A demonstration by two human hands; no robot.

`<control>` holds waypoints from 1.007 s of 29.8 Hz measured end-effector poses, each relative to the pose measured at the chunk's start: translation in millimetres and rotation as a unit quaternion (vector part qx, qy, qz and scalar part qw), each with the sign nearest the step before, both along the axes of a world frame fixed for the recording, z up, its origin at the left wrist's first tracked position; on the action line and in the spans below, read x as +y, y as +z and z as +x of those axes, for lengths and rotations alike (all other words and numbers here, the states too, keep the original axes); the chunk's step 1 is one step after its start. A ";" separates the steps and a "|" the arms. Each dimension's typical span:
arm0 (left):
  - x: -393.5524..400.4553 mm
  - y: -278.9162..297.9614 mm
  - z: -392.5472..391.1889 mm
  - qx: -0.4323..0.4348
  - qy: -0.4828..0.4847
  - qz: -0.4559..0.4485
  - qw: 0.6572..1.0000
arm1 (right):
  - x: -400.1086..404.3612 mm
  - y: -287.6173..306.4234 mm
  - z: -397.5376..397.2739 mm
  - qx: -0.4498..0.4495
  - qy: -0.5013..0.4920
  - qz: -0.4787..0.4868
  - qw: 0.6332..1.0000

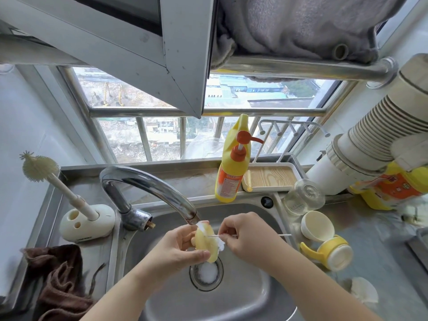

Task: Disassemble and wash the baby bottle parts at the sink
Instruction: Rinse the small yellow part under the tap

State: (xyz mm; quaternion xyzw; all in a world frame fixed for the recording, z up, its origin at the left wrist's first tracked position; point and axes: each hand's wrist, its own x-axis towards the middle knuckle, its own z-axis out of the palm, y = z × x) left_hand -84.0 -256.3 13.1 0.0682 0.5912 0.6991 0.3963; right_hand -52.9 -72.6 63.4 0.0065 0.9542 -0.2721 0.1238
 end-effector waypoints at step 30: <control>-1.3 16.2 1.9 0.031 -0.022 0.014 0.999 | -11.9 -1.1 -1.1 0.047 0.037 0.027 0.998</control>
